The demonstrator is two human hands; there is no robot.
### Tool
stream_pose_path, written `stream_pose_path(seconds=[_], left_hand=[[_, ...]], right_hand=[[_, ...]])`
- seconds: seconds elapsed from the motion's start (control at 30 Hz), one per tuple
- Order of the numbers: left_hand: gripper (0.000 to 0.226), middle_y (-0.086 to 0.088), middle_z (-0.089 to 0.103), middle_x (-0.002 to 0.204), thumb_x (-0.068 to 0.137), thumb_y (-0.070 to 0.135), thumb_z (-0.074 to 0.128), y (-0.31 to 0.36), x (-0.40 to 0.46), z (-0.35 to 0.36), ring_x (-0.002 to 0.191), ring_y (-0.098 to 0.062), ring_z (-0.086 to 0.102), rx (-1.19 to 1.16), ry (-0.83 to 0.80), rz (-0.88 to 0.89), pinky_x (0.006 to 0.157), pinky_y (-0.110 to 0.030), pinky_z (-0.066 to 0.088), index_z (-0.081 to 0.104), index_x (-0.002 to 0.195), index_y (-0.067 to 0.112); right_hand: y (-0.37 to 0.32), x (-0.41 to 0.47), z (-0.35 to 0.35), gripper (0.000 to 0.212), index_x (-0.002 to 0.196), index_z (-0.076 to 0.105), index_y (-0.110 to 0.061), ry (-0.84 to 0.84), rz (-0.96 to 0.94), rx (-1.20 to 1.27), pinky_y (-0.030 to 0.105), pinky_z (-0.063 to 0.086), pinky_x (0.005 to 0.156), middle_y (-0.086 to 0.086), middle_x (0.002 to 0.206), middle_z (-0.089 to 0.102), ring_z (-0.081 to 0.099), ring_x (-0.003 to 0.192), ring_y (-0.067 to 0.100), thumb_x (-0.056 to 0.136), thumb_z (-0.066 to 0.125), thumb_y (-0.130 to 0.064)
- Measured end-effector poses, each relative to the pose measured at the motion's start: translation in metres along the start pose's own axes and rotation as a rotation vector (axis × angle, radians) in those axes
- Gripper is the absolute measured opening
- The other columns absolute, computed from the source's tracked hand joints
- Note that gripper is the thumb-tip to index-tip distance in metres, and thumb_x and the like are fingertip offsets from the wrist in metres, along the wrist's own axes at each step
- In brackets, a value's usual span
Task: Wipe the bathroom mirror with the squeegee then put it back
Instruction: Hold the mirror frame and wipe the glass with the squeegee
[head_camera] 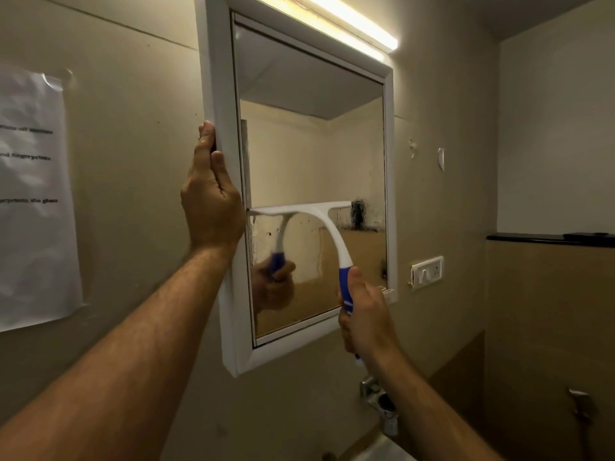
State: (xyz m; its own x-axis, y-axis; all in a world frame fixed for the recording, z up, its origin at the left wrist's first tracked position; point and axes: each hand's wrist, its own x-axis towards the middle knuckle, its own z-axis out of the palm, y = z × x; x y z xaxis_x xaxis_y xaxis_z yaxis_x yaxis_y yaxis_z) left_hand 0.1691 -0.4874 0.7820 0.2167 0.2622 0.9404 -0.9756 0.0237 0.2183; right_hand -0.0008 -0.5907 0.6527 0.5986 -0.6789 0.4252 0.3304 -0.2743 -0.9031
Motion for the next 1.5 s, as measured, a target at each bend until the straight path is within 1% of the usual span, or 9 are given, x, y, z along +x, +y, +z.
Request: stream_pose_path(seconds=[0.07, 0.17, 0.37, 0.47, 0.53, 0.77, 1.03, 1.27, 1.5], left_hand=[[0.042, -0.003, 0.048, 0.147, 0.107, 0.023, 0.034, -0.001, -0.001, 0.000, 0.134, -0.013, 0.046, -0.005, 0.001, -0.003, 0.107, -0.009, 0.035, 0.041, 0.147, 0.011], [0.043, -0.002, 0.047, 0.147, 0.107, 0.025, 0.033, -0.003, -0.002, -0.001, 0.134, -0.013, 0.046, -0.013, -0.013, -0.001, 0.109, -0.026, 0.042, 0.040, 0.147, 0.013], [0.042, -0.003, 0.047, 0.147, 0.107, 0.024, 0.033, -0.005, -0.009, -0.003, 0.133, -0.015, 0.047, 0.001, -0.008, 0.000, 0.105, -0.007, 0.037, 0.040, 0.147, 0.012], [0.043, -0.002, 0.049, 0.147, 0.106, 0.026, 0.033, -0.006, -0.010, -0.003, 0.129, -0.018, 0.053, -0.009, -0.015, -0.004, 0.104, -0.029, 0.048, 0.040, 0.147, 0.013], [0.044, -0.001, 0.049, 0.146, 0.106, 0.027, 0.032, -0.005, -0.010, -0.003, 0.126, -0.018, 0.055, -0.002, -0.012, -0.008, 0.102, -0.035, 0.050, 0.040, 0.147, 0.014], [0.043, -0.001, 0.047, 0.148, 0.107, 0.026, 0.032, -0.005, -0.012, -0.005, 0.132, -0.014, 0.049, 0.005, -0.023, -0.012, 0.106, -0.028, 0.046, 0.038, 0.148, 0.015], [0.043, -0.001, 0.049, 0.146, 0.107, 0.025, 0.033, -0.005, -0.017, -0.005, 0.129, -0.009, 0.049, 0.021, -0.011, -0.014, 0.101, -0.004, 0.037, 0.040, 0.147, 0.013], [0.045, -0.003, 0.048, 0.147, 0.106, 0.029, 0.031, -0.008, -0.018, -0.006, 0.127, -0.019, 0.054, 0.009, -0.028, -0.010, 0.101, -0.037, 0.051, 0.037, 0.148, 0.015], [0.043, -0.004, 0.048, 0.147, 0.106, 0.024, 0.033, -0.005, -0.022, -0.006, 0.130, -0.012, 0.051, 0.018, 0.003, -0.002, 0.106, -0.019, 0.043, 0.040, 0.147, 0.010]], right_hand=[[-0.013, 0.008, 0.000, 0.051, 0.082, 0.052, -0.014, 0.007, -0.035, -0.043, 0.023, 0.033, 0.044, -0.002, 0.060, 0.043, 0.037, 0.043, 0.006, 0.097, 0.027, -0.057], [-0.029, 0.018, 0.003, 0.052, 0.080, 0.052, -0.015, 0.004, -0.049, -0.037, 0.023, 0.032, 0.043, -0.003, 0.056, 0.041, 0.035, 0.041, 0.006, 0.098, 0.027, -0.056], [0.006, -0.004, 0.001, 0.050, 0.084, 0.052, -0.013, -0.023, 0.024, 0.033, 0.021, 0.033, 0.041, -0.003, 0.056, 0.042, 0.037, 0.039, 0.005, 0.093, 0.031, -0.058], [0.019, -0.011, -0.004, 0.053, 0.085, 0.051, -0.013, -0.023, 0.037, 0.008, 0.020, 0.033, 0.040, -0.001, 0.057, 0.042, 0.038, 0.038, 0.003, 0.084, 0.032, -0.063], [0.013, -0.005, -0.007, 0.052, 0.085, 0.053, -0.012, -0.016, 0.003, -0.005, 0.021, 0.034, 0.041, 0.000, 0.058, 0.044, 0.039, 0.040, 0.006, 0.089, 0.032, -0.060], [-0.021, 0.015, 0.001, 0.051, 0.085, 0.054, -0.014, -0.078, -0.032, 0.064, 0.022, 0.032, 0.040, -0.003, 0.053, 0.044, 0.036, 0.041, 0.010, 0.096, 0.031, -0.058], [0.013, -0.005, -0.006, 0.057, 0.092, 0.054, -0.010, -0.089, 0.034, 0.090, 0.023, 0.033, 0.041, -0.004, 0.051, 0.046, 0.038, 0.039, 0.010, 0.083, 0.037, -0.064], [-0.019, 0.014, 0.001, 0.049, 0.100, 0.058, -0.013, -0.148, -0.034, 0.144, 0.021, 0.032, 0.038, -0.001, 0.055, 0.046, 0.036, 0.039, 0.009, 0.099, 0.030, -0.053], [0.027, -0.016, -0.004, 0.046, 0.096, 0.054, -0.012, -0.108, 0.079, 0.126, 0.022, 0.031, 0.038, -0.003, 0.052, 0.045, 0.036, 0.040, 0.010, 0.097, 0.031, -0.052]])
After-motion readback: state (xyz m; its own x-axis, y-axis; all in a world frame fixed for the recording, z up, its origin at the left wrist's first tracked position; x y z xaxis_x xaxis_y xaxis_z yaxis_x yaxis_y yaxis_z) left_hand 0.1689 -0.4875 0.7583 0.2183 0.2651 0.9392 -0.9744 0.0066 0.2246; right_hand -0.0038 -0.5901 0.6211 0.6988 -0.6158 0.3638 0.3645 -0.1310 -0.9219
